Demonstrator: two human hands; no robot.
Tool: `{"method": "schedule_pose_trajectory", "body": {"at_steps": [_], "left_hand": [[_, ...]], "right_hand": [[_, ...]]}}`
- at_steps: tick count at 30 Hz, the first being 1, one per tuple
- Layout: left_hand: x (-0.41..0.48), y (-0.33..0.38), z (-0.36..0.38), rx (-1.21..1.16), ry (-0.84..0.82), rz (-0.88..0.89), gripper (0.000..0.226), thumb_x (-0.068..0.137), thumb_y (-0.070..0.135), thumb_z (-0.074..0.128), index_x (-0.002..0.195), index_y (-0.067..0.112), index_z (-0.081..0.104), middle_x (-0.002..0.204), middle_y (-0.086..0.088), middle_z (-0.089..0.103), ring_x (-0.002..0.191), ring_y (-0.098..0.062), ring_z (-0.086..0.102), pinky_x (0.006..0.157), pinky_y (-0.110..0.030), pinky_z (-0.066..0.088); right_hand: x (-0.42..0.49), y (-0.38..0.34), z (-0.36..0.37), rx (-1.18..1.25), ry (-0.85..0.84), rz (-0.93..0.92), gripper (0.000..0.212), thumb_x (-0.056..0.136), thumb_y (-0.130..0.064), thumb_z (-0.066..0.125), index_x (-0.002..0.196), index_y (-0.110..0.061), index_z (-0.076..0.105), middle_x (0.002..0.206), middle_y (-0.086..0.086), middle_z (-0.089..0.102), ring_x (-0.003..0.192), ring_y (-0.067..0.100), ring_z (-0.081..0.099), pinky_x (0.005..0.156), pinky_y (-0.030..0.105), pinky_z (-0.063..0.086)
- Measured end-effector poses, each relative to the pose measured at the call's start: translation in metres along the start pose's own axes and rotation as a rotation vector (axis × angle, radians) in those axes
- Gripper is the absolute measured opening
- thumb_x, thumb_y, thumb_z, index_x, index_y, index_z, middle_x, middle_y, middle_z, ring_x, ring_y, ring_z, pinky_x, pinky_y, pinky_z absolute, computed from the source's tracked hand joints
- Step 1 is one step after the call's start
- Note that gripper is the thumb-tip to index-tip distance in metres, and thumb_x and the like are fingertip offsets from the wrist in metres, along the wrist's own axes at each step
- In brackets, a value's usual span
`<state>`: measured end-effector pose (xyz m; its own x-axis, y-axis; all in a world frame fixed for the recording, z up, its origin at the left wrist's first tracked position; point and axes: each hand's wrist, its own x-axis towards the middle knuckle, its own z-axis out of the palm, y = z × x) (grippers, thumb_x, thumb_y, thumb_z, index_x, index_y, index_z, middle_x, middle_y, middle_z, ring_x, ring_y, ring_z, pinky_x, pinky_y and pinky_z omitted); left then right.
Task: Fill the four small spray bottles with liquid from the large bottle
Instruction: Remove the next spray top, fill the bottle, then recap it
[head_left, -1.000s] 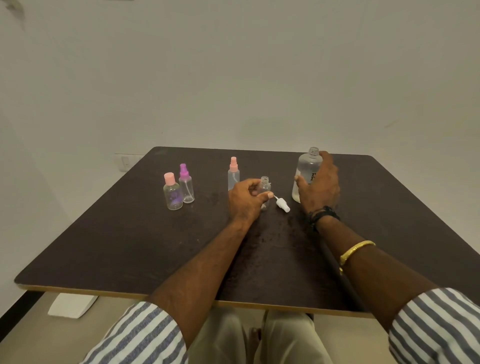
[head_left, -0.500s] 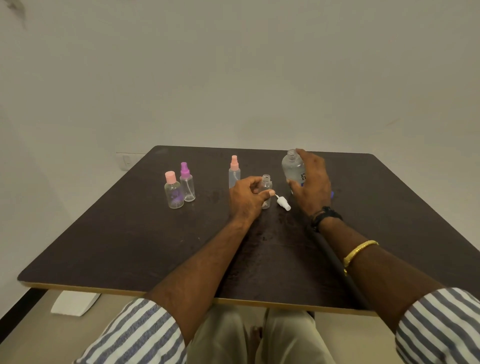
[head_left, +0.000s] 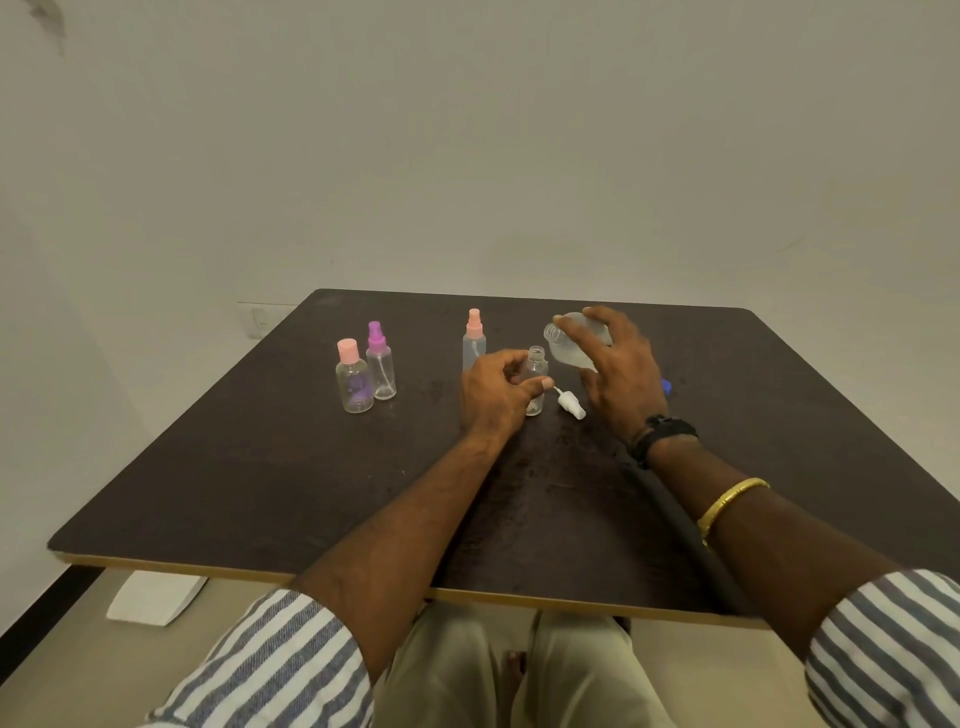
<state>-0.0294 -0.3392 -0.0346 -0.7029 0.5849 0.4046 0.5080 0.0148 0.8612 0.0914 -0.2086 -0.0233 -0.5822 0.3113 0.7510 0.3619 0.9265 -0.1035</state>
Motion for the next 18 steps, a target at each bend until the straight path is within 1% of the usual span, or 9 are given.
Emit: {"method": "schedule_pose_trajectory", "body": {"at_steps": [2, 4, 7, 11, 14, 16, 18], "left_hand": [[-0.0009, 0.0018, -0.0017, 0.003, -0.006, 0.002, 0.043, 0.075, 0.025, 0.087, 0.115, 0.014, 0.074, 0.101, 0.002, 0.076, 0.088, -0.007, 0.070, 0.077, -0.013, 0.054], [-0.0013, 0.0041, -0.0025, 0.009, -0.015, 0.003, 0.041, 0.076, 0.024, 0.086, 0.114, 0.014, 0.074, 0.100, 0.004, 0.075, 0.084, -0.002, 0.067, 0.070, -0.004, 0.047], [-0.0018, 0.0057, -0.0032, 0.017, -0.018, 0.003, 0.041, 0.077, 0.023, 0.086, 0.115, 0.013, 0.074, 0.098, 0.007, 0.073, 0.079, 0.003, 0.063, 0.066, 0.000, 0.044], [-0.0019, 0.0055, -0.0035, 0.022, -0.022, 0.008, 0.041, 0.077, 0.023, 0.086, 0.116, 0.013, 0.074, 0.099, 0.006, 0.074, 0.078, 0.005, 0.061, 0.065, 0.000, 0.044], [-0.0025, 0.0046, -0.0032, 0.031, -0.015, 0.017, 0.043, 0.077, 0.025, 0.086, 0.117, 0.013, 0.073, 0.104, 0.002, 0.075, 0.084, -0.001, 0.065, 0.069, -0.003, 0.045], [-0.0025, 0.0035, -0.0032, 0.029, -0.013, 0.023, 0.044, 0.077, 0.025, 0.086, 0.117, 0.012, 0.073, 0.107, -0.001, 0.076, 0.090, -0.006, 0.067, 0.074, -0.008, 0.050], [-0.0021, 0.0028, -0.0034, 0.029, -0.017, 0.024, 0.045, 0.077, 0.026, 0.086, 0.117, 0.012, 0.073, 0.107, -0.002, 0.076, 0.092, -0.009, 0.069, 0.079, -0.017, 0.056]], "right_hand": [[0.0002, -0.0002, -0.0015, -0.023, 0.000, -0.035, 0.074, 0.077, 0.008, 0.067, 0.141, -0.026, 0.056, 0.137, 0.016, 0.053, 0.121, 0.033, 0.053, 0.098, 0.044, 0.047], [0.0007, -0.0002, -0.0023, -0.054, -0.007, -0.065, 0.076, 0.075, 0.009, 0.069, 0.141, -0.026, 0.056, 0.136, 0.016, 0.054, 0.120, 0.034, 0.054, 0.099, 0.049, 0.047], [0.0011, -0.0011, -0.0037, -0.082, -0.022, -0.081, 0.079, 0.074, 0.009, 0.071, 0.142, -0.027, 0.055, 0.138, 0.017, 0.054, 0.123, 0.036, 0.053, 0.101, 0.053, 0.046], [0.0010, -0.0026, -0.0050, -0.102, -0.017, -0.099, 0.078, 0.074, 0.008, 0.071, 0.142, -0.027, 0.055, 0.138, 0.018, 0.054, 0.123, 0.038, 0.053, 0.101, 0.056, 0.046], [0.0011, -0.0018, -0.0049, -0.115, -0.032, -0.103, 0.078, 0.076, 0.006, 0.070, 0.143, -0.028, 0.054, 0.140, 0.018, 0.053, 0.126, 0.038, 0.052, 0.104, 0.058, 0.043], [0.0011, -0.0009, -0.0043, -0.119, -0.038, -0.105, 0.078, 0.075, 0.007, 0.069, 0.144, -0.028, 0.054, 0.141, 0.017, 0.052, 0.127, 0.038, 0.051, 0.106, 0.059, 0.041], [0.0013, -0.0002, -0.0049, -0.124, -0.040, -0.110, 0.079, 0.075, 0.008, 0.069, 0.144, -0.028, 0.054, 0.140, 0.017, 0.052, 0.127, 0.038, 0.050, 0.107, 0.060, 0.040]]}}
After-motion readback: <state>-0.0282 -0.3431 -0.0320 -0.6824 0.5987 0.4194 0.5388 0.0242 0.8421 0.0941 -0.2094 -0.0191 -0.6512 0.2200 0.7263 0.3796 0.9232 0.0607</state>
